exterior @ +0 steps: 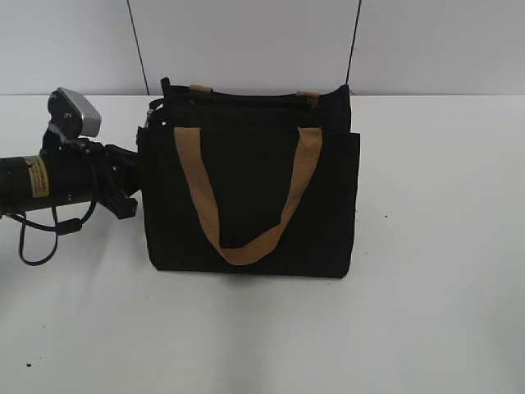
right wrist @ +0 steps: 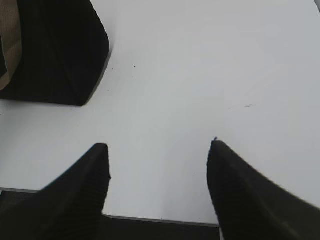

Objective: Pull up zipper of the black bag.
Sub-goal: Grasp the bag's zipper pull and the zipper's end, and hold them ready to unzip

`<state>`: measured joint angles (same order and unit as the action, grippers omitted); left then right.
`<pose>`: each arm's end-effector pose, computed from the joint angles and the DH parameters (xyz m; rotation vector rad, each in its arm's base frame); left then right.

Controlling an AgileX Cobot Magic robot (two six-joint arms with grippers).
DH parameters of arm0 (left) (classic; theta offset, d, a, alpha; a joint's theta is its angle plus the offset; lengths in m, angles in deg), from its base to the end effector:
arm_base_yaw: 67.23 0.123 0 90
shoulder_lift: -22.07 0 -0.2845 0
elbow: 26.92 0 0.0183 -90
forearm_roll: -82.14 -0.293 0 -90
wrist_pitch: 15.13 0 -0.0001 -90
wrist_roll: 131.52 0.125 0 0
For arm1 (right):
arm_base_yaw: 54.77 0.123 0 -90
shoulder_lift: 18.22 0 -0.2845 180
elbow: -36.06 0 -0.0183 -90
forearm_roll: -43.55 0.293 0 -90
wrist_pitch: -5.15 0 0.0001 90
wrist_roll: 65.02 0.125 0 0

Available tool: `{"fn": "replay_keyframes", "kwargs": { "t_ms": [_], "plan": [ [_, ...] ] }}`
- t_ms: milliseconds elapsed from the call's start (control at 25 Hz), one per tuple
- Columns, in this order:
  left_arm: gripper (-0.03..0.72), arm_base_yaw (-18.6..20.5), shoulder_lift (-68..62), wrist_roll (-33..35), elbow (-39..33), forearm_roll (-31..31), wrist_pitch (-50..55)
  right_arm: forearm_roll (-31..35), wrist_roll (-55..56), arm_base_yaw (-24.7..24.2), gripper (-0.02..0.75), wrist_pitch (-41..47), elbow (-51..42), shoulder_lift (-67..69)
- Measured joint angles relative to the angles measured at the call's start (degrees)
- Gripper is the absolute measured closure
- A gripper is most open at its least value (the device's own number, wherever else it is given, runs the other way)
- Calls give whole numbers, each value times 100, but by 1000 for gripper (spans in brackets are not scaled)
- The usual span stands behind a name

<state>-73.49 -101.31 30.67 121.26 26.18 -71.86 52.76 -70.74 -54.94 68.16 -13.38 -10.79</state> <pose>0.3662 -0.1273 0.0645 0.9079 1.6919 -0.5865 0.0609 0.0177 0.2741 -0.1113 2.0809 0.1314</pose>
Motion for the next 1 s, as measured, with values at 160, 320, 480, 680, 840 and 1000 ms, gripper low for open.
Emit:
{"fn": "replay_keyframes", "kwargs": {
  "t_ms": [160,320,480,680,840,1000],
  "plan": [
    [650,0,629,17,-304,14,651,0,0,0,265,0,0,0],
    [650,0,1207,94,-388,152,1372,0,0,0,265,0,0,0],
    [651,0,1758,95,-388,271,1629,0,0,0,265,0,0,0],
    [651,0,2169,-322,-388,278,1665,0,0,0,265,0,0,0],
    [651,0,2216,-620,-388,218,1683,0,0,0,265,0,0,0],
    [651,0,2216,-803,-388,32,1719,47,5,0,265,0,0,0]
  ]
}}
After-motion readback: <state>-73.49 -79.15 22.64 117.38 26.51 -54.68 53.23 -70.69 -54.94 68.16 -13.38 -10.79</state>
